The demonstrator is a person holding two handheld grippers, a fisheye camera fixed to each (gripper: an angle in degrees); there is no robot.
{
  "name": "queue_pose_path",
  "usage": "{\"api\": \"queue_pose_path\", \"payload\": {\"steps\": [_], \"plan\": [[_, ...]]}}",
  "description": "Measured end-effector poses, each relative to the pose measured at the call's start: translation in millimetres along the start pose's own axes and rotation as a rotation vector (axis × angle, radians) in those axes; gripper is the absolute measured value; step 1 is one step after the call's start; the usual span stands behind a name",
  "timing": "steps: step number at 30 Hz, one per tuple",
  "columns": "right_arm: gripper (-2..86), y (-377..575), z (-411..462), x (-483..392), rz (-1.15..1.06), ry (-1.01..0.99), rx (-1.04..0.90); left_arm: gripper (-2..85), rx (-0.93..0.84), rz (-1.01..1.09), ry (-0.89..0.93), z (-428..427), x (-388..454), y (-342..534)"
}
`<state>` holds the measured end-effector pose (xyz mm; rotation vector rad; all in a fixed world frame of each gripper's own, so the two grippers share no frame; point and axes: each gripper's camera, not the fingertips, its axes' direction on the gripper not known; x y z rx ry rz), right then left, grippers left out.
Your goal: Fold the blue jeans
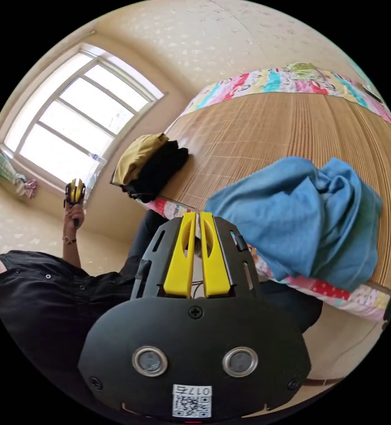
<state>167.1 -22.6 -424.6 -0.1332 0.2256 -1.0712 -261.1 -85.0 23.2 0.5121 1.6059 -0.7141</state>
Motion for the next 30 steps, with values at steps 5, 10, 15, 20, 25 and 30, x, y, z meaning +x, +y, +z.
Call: {"api": "queue_pose_path", "payload": {"steps": [5, 10, 15, 20, 25, 30], "plan": [[5.9, 53, -71, 97, 0.475, 0.258, 0.198, 4.3, 0.000, -0.023, -0.077, -13, -12, 13], [8.9, 104, -96, 159, 0.753, 0.318, 0.338, 4.5, -0.020, -0.056, -0.080, 3, -23, 10], [6.3, 92, -63, 211, 0.818, 0.243, 0.223, 4.6, -0.103, -0.021, -0.027, 40, -18, -5], [2.1, -2, -99, 149, 0.485, 0.138, 0.337, 4.3, -0.155, 0.025, -0.031, 56, -5, -7], [1.4, -83, -119, -25, -0.222, 0.063, 0.407, 3.8, -0.157, 0.033, 0.045, 61, -18, 12], [3.0, -103, -56, -81, -0.334, 0.160, 0.152, 3.8, -0.148, 0.002, 0.073, 62, -36, 29]]}}
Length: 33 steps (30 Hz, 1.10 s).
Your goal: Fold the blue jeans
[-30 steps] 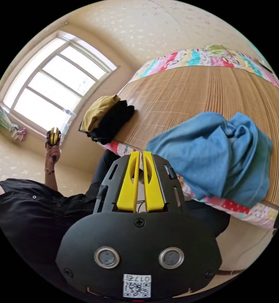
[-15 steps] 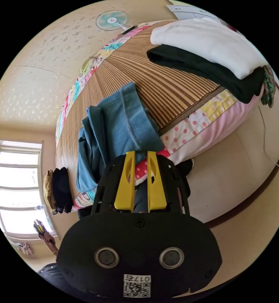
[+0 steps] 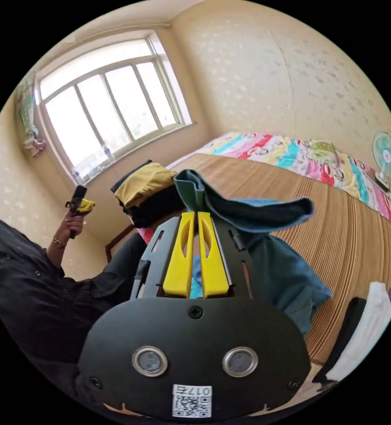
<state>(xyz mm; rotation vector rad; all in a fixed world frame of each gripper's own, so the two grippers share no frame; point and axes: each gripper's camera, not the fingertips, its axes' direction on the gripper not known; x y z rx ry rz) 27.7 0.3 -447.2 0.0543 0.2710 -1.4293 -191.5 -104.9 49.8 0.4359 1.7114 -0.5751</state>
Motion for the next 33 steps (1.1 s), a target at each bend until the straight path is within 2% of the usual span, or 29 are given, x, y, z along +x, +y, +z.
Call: {"api": "queue_pose_path", "payload": {"steps": [3, 5, 6, 8, 11, 15, 19, 22, 25, 28, 30, 32, 33], "plan": [[5.6, 49, 20, 40, 0.226, 0.058, 0.001, 3.7, 0.006, -0.002, -0.007, -8, -4, 9], [7.2, 112, 24, 98, 0.537, 0.043, -0.007, 3.7, -0.002, -0.010, -0.042, -15, -6, 13], [7.5, 130, 23, 111, 0.615, 0.040, -0.007, 3.7, -0.007, -0.015, -0.072, -20, -9, 15], [9.8, 199, 10, 154, 0.890, 0.035, 0.049, 3.7, -0.013, -0.026, -0.102, -25, -16, 17], [12.6, 265, -3, 188, 1.122, -0.010, 0.144, 3.8, -0.019, -0.057, -0.097, -24, -33, 15], [14.9, 296, 1, 213, 1.246, -0.100, 0.247, 4.0, -0.057, -0.046, -0.073, 2, -40, -1], [15.6, 292, -3, 228, 1.317, -0.029, 0.339, 4.0, -0.099, -0.003, -0.041, 34, -33, -18], [15.1, 276, 2, 240, 1.328, -0.025, 0.330, 4.0, -0.141, 0.028, -0.040, 49, -26, -21], [7.3, 247, 12, 240, 1.254, 0.033, 0.259, 4.1, -0.183, 0.025, -0.072, 56, -32, -16], [4.0, 205, -3, 206, 0.933, -0.158, 0.467, 4.2, -0.202, 0.005, -0.056, 57, -46, -8], [3.4, 167, -9, 172, 0.677, -0.265, 0.504, 4.3, -0.203, 0.000, -0.048, 56, -53, -3], [2.9, 107, 2, 105, 0.268, -0.336, 0.337, 4.4, -0.207, -0.004, -0.054, 58, -60, -1], [2.8, 95, 9, 88, 0.196, -0.328, 0.275, 4.6, -0.212, -0.016, -0.056, 61, -67, 0]]}}
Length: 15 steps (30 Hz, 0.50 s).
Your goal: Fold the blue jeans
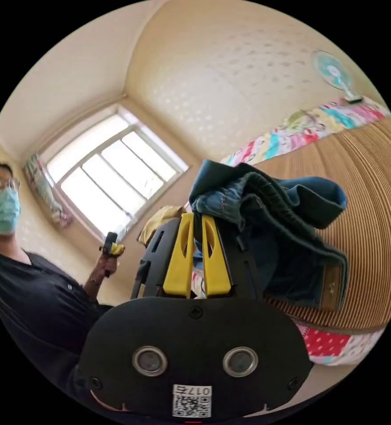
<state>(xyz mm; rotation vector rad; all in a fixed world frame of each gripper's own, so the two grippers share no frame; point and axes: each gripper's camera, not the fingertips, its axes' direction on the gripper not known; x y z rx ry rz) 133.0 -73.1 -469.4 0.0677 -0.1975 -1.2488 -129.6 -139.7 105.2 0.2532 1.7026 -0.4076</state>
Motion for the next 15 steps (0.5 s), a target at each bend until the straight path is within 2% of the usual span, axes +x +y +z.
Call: {"api": "queue_pose_path", "payload": {"steps": [3, 5, 7, 9, 11, 12, 15], "plan": [[2.4, 0, 77, -20, -0.022, 0.095, -0.255, 4.9, -0.015, -0.007, 0.034, 10, -13, -5], [2.0, 28, 146, 13, 0.147, 0.168, -0.500, 5.0, -0.029, -0.005, 0.046, 18, -17, -9], [1.5, 55, 177, 35, 0.260, 0.151, -0.597, 5.1, -0.058, 0.002, 0.053, 27, -19, -16], [1.3, 74, 184, 41, 0.316, 0.002, -0.547, 5.1, -0.075, 0.020, 0.048, 30, -17, -20], [1.3, 84, 178, 34, 0.298, -0.185, -0.400, 5.1, -0.099, 0.031, 0.012, 32, -16, -21], [1.3, 84, 175, 33, 0.295, -0.188, -0.380, 5.3, -0.120, 0.026, -0.021, 35, -20, -21], [2.5, 74, 154, 37, 0.310, 0.007, -0.351, 6.3, -0.164, -0.014, -0.037, 41, -38, -19]]}}
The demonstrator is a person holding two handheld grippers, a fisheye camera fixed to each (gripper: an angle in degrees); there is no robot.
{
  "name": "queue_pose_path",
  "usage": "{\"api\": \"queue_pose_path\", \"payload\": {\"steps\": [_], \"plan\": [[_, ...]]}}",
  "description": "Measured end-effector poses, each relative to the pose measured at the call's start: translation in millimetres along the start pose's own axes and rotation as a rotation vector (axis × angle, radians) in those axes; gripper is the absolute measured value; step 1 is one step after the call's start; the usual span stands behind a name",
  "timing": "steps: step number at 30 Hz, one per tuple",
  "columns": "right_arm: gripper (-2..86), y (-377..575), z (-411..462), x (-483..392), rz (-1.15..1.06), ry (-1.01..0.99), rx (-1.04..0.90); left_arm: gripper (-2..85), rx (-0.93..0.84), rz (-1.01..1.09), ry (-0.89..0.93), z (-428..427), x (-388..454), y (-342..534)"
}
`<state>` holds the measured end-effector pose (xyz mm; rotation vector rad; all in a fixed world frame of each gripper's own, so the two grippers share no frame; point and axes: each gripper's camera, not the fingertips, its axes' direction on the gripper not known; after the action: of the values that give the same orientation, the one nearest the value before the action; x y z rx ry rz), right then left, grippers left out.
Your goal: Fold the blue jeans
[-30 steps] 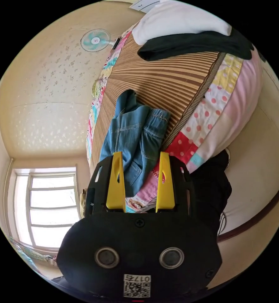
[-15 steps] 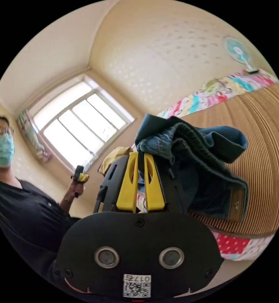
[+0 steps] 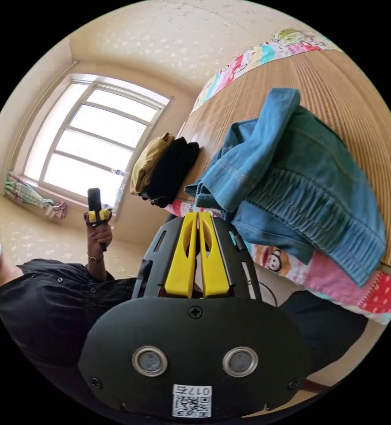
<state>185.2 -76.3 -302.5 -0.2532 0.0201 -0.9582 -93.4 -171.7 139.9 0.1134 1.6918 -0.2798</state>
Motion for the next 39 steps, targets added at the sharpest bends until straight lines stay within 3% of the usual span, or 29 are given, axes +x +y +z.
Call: {"api": "queue_pose_path", "payload": {"steps": [8, 10, 13, 15, 21, 31, 37, 39], "plan": [[10.5, 3, -54, 30, 0.120, 0.621, 0.050, 6.5, -0.056, -0.054, -0.043, 19, -29, -6], [11.7, 10, -58, 57, 0.227, 0.691, 0.112, 6.7, -0.056, -0.049, -0.015, 23, -34, -10], [12.1, 29, -70, 113, 0.464, 0.420, 0.255, 6.9, -0.059, -0.048, 0.029, 26, -41, -16], [11.3, 37, -66, 134, 0.509, 0.273, 0.312, 7.2, -0.058, -0.055, 0.007, 25, -45, -18], [5.9, 37, -58, 147, 0.603, 0.218, 0.298, 7.8, -0.032, -0.072, -0.007, 19, -58, -18], [9.3, 53, -40, 166, 0.666, 0.193, 0.342, 7.9, 0.002, -0.098, -0.034, 8, -82, -13], [4.3, 50, -47, 127, 0.520, 0.227, 0.297, 8.2, 0.024, -0.086, -0.051, -2, -92, -12], [3.8, 52, -61, 103, 0.367, -0.006, 0.396, 8.5, 0.027, -0.084, -0.091, 0, -93, -11]]}}
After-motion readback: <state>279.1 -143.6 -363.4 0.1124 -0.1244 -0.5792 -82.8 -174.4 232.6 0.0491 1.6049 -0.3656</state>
